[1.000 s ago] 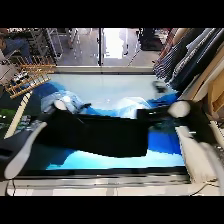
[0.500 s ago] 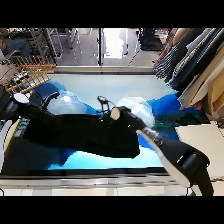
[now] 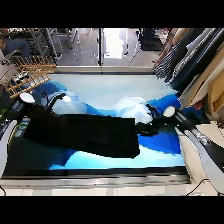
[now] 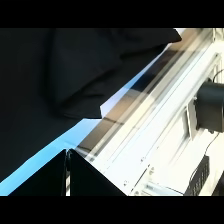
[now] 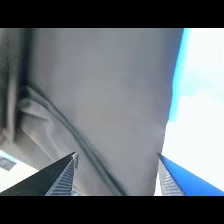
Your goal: Fold the clothes and pants, and hang the long-sleeved shirts on hangers.
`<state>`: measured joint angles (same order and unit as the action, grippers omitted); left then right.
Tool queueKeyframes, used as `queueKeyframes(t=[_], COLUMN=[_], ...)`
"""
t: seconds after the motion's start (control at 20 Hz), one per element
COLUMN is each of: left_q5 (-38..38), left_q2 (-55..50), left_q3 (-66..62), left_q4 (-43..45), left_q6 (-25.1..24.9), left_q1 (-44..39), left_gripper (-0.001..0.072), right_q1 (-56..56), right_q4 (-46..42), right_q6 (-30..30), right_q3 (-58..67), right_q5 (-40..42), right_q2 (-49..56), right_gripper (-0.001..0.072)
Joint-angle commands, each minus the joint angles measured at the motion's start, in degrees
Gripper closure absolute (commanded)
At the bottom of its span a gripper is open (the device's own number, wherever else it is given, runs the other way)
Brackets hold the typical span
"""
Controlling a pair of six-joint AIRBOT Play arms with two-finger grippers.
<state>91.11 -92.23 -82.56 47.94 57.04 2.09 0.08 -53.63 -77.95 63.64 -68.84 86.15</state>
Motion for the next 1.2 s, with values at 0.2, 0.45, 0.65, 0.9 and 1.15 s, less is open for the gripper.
queueKeyframes(t=[0.2, 0.45, 0.65, 0.9, 1.15], left_q5=[0.1, 0.5, 1.4, -3.5, -6.3], left_q2=[0.0, 0.0, 0.3, 0.3, -3.3], left_q3=[0.0, 0.0, 0.0, 0.0, 0.0], left_q4=[0.0, 0.0, 1.2, 3.2, 7.2], left_q6=[0.0, 0.0, 5.1, 7.3, 7.3], left_q1=[-2.8, -3.1, -2.7, -3.8, -5.5], left_gripper=[0.0694, 0.0694, 0.0696, 0.0696, 0.0696], right_q1=[-6.7, -0.3, 0.1, -6.4, -7.5], right_q4=[15.8, 23.8, -4.1, -35.6, -34.5], right_q6=[18.0, 22.6, 2.8, -8.7, -6.4], right_q3=[-8.4, -6.1, 5.7, 17.3, 21.1], right_q5=[5.5, 7.8, -2.1, -13.9, -17.2], right_q2=[5.7, 9.8, 5.6, -10.7, -12.8], right_gripper=[0.0129, 0.0439, 0.0702, 0.0703, 0.0703])
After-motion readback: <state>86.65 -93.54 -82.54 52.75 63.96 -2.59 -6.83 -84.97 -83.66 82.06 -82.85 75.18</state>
